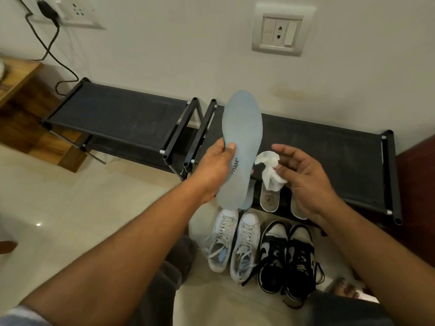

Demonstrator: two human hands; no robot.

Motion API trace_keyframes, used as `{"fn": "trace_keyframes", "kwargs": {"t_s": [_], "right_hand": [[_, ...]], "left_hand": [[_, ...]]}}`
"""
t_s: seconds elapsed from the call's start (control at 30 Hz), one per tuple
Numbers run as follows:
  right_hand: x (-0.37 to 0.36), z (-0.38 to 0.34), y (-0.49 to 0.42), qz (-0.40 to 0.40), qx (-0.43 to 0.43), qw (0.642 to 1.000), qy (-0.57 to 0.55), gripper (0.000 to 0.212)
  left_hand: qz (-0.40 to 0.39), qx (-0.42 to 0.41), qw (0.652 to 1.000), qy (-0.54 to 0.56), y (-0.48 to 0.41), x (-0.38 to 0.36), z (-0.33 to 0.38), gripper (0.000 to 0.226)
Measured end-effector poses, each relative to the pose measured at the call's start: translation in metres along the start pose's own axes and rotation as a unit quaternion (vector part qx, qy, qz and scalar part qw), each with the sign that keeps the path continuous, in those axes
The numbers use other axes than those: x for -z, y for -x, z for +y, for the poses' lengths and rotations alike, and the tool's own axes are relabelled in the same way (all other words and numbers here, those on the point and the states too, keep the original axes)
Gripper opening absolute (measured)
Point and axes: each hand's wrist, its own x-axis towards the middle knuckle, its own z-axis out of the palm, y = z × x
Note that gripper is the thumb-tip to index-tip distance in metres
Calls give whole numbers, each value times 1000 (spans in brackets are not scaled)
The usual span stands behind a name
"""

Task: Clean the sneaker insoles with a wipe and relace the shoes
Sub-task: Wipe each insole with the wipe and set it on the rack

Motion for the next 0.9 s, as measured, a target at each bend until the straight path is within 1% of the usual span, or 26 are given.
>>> {"fn": "trace_keyframes", "kwargs": {"t_s": [0.07, 0.13, 0.23, 0.3, 0.33, 0.4, 0.47, 0.5, 0.53, 0.6, 0.67, 0.7, 0.8, 0.9], "right_hand": [[-2, 5, -4, -20, -43, 998, -45, 43], [-6, 9, -5, -22, -79, 994, -66, 41], [-20, 14, 0, 17, -126, 992, -28, 39], [-35, 22, 6, 33, -146, 989, 19, 38], [-43, 27, 11, 27, -156, 987, 41, 36], [-57, 42, 18, -10, -182, 981, 61, 30], [-68, 60, 27, -78, -202, 972, 90, 46], [-72, 67, 32, -110, -203, 967, 108, 51], [-76, 74, 35, -132, -198, 963, 125, 51], [-85, 84, 38, -143, -183, 961, 151, 39], [-92, 95, 36, -135, -180, 959, 171, 24], [-94, 101, 34, -131, -185, 958, 174, 21], [-98, 119, 27, -129, -215, 957, 148, 19], [-98, 133, 15, -114, -242, 949, 167, 16]], "left_hand": [[-7, -21, 998, -67, 7, 7, -4, 26], [-6, -30, 995, -95, 13, 15, -9, 24], [21, -17, 993, -114, 16, 27, -21, 22], [37, 17, 994, -98, 18, 34, -36, 23], [43, 38, 994, -90, 21, 37, -47, 24], [46, 75, 992, -86, 31, 41, -71, 26], [36, 100, 991, -85, 41, 44, -92, 29], [30, 108, 990, -84, 44, 47, -101, 30], [29, 115, 989, -82, 44, 51, -108, 30], [31, 131, 987, -82, 39, 58, -119, 31], [24, 143, 986, -87, 34, 64, -128, 32], [19, 149, 985, -88, 32, 66, -132, 33], [19, 168, 980, -104, 27, 71, -143, 35], [12, 208, 967, -146, 20, 80, -152, 39]]}}
